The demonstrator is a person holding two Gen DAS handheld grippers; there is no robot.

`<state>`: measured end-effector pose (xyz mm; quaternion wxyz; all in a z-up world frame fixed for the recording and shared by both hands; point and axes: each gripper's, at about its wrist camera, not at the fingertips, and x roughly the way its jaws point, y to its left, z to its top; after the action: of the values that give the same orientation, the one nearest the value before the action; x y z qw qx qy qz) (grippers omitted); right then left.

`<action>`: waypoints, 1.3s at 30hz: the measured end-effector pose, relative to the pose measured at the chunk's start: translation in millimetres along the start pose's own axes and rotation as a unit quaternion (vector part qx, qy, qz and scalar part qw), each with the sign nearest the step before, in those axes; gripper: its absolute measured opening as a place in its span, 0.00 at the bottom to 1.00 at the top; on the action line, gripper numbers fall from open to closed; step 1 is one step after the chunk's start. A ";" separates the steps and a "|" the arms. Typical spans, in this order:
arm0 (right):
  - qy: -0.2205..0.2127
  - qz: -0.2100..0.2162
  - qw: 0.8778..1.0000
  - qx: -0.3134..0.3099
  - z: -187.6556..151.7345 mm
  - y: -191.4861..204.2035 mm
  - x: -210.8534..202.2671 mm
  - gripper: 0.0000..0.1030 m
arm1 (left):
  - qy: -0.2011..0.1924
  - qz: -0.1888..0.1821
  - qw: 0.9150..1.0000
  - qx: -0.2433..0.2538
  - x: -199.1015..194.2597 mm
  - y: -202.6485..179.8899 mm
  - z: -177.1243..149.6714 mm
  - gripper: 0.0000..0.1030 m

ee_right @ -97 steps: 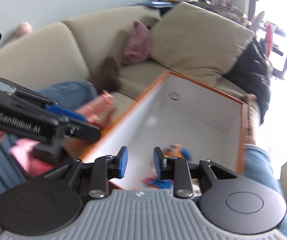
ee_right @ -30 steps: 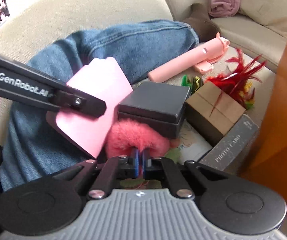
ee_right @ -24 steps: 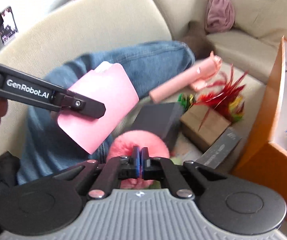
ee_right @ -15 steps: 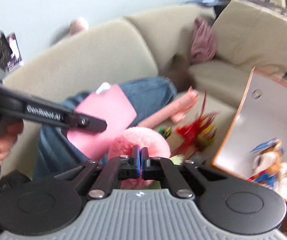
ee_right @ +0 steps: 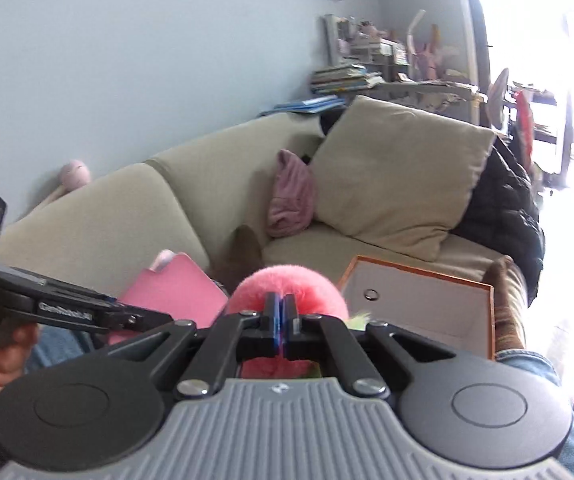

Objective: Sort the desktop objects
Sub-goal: 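Lift the pompom into the box with the right gripper and release, then lower the pink card holder into the box with the left gripper and release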

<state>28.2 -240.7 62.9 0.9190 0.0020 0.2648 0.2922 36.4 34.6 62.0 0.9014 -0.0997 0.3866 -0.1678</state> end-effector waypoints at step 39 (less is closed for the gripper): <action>0.111 -0.014 0.993 0.028 -48.4 -86.7 98.6 0.38 | 0.125 -0.059 0.990 0.005 171.0 -59.3 49.3 0.20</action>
<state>119.1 -266.9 -40.2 0.8874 -0.0082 0.3736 0.2701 169.4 -82.6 0.4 0.8350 -0.0961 0.4888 -0.2336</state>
